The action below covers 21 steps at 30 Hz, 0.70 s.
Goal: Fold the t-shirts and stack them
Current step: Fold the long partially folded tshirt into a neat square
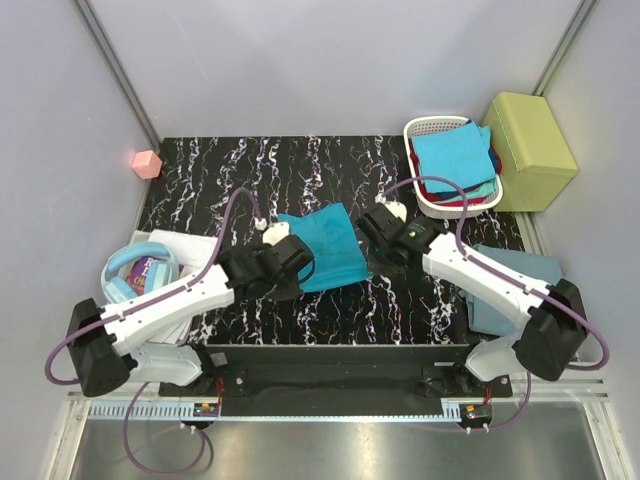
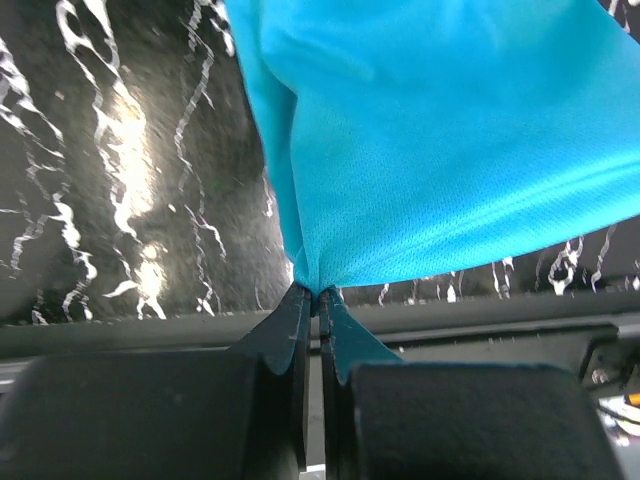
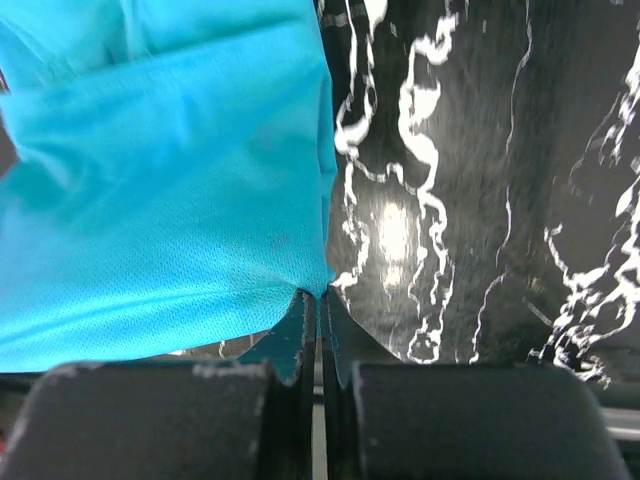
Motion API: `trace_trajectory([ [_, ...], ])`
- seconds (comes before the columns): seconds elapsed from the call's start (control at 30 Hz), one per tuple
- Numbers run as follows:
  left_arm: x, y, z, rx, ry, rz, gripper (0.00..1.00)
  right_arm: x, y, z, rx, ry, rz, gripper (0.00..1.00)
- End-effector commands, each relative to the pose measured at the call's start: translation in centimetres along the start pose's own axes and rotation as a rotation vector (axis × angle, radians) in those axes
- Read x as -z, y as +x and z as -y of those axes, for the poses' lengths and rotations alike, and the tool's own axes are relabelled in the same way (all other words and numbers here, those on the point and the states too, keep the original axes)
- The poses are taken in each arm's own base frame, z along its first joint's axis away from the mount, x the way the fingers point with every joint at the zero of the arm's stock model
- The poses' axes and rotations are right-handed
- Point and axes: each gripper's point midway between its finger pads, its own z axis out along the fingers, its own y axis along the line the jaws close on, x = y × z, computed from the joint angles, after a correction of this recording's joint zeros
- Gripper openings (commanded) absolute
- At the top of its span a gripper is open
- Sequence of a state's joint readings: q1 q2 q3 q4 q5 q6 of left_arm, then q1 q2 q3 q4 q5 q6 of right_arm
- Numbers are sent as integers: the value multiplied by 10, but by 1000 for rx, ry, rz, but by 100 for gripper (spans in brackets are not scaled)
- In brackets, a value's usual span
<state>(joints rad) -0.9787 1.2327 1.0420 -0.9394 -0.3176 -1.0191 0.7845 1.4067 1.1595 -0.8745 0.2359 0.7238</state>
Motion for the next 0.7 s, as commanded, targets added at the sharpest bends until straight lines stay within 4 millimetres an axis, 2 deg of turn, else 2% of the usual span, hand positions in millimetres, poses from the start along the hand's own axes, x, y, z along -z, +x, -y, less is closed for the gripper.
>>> trace_trajectory([
  [0.0,-1,-19,-24,-48,-135,38,0,-2,-36,11,68,137,84,0],
  [0.23,-14,-42,-22,-20,-154,57,0,-21,-68,-2,70,153,99,0],
  [0.37,-21,-54,-23,-11,-161,69,0,-30,-87,-1,50,164,110,0],
  [0.5,-26,-78,-28,11,-174,95,0,-38,-113,4,27,182,133,0],
  [0.67,-32,-110,-24,-6,-181,120,0,-46,-140,9,5,194,151,0],
])
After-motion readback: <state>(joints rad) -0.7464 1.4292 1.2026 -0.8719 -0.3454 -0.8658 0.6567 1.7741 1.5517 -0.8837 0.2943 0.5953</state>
